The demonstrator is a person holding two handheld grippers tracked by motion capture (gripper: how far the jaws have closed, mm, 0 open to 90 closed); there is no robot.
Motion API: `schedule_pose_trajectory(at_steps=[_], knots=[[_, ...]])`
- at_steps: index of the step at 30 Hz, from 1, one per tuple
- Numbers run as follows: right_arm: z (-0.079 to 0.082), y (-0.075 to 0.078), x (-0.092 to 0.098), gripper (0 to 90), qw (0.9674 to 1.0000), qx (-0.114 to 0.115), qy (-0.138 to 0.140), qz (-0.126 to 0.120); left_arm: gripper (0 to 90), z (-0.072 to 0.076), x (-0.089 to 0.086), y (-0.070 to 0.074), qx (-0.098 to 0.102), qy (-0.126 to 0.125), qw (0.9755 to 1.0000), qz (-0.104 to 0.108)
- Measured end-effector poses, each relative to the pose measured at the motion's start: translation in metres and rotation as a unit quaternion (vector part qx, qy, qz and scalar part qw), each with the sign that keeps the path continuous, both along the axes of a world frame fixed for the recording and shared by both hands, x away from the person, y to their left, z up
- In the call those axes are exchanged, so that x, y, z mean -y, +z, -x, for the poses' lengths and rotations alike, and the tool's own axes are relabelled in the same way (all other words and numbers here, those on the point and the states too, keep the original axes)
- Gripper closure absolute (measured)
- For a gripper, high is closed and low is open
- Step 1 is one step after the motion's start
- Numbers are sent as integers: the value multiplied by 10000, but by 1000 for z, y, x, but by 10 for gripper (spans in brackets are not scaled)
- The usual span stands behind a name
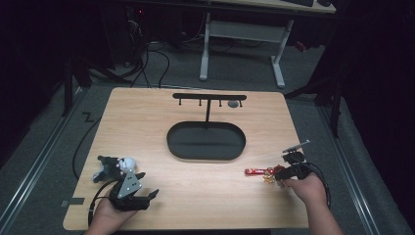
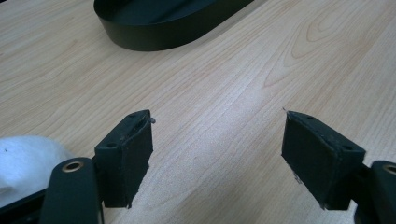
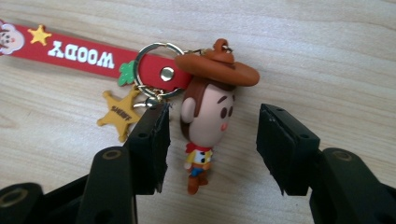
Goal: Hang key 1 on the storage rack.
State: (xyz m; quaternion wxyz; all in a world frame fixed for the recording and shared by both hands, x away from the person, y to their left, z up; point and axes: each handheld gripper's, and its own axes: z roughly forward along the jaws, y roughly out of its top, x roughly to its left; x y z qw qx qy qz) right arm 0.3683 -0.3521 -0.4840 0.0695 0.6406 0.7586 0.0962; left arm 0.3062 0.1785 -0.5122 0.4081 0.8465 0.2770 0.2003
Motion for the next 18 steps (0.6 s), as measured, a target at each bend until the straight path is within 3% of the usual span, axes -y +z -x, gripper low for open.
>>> schedule_pose_trajectory(at_steps=[13,18], knots=[[-8,-4,-4,544,9998,-182,8,88,251,0,1,0,-8,-29,10000,-31],[-8,-4,-8,662,9996,-160,57,219,252,0,1,0,-9,-26,10000,-21]])
